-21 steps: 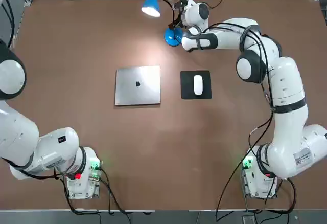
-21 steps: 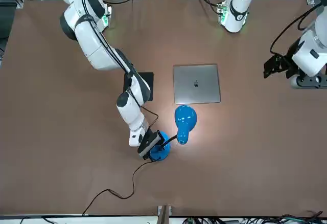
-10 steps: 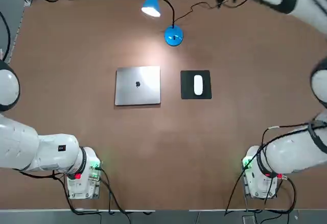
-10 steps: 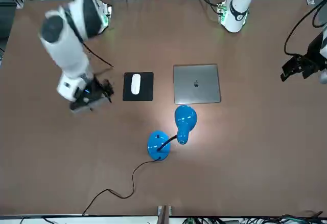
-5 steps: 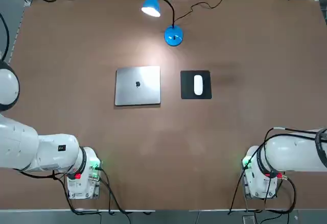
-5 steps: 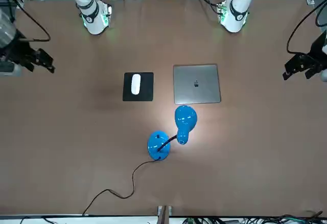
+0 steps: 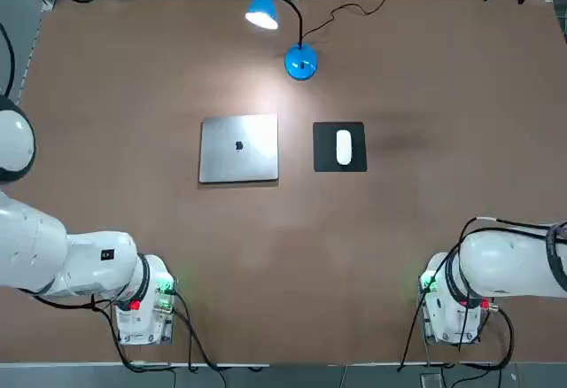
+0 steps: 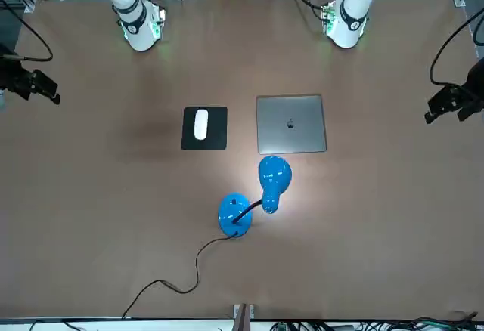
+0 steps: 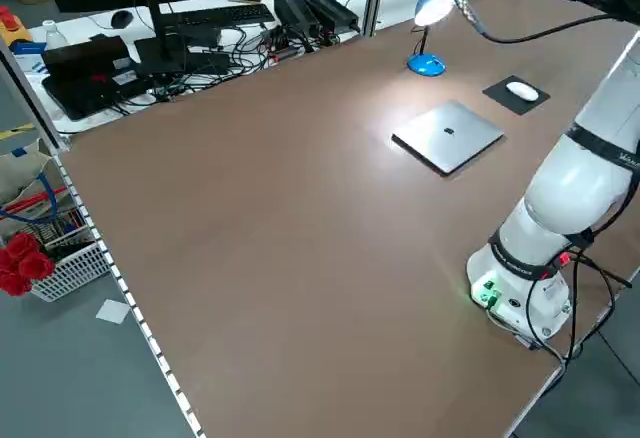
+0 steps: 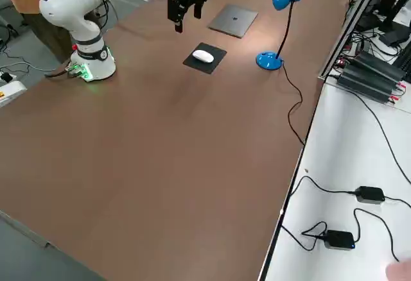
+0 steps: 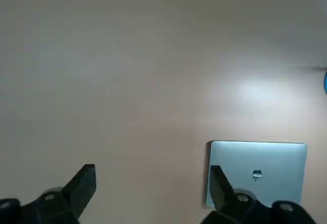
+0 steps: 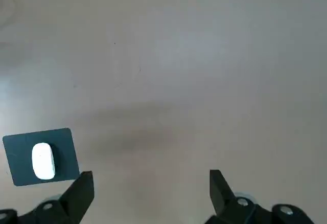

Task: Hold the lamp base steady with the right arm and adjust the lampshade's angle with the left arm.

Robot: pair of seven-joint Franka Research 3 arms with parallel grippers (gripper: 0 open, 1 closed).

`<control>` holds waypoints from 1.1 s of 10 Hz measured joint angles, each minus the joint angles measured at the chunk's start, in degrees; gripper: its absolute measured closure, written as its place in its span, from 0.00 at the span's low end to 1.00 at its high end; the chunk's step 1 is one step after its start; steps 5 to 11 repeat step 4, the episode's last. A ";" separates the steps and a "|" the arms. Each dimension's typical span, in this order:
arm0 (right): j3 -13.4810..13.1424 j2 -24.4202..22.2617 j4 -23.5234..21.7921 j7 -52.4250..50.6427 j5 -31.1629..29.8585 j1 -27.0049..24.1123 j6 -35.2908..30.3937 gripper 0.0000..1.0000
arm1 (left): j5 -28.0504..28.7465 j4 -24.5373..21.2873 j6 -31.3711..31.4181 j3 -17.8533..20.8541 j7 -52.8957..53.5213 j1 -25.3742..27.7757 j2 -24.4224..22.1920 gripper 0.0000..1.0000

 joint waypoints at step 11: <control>3.25 -0.11 0.02 -0.20 -0.20 -0.76 0.10 0.00 | 0.00 0.00 -0.82 -0.14 0.00 -0.14 0.13 0.02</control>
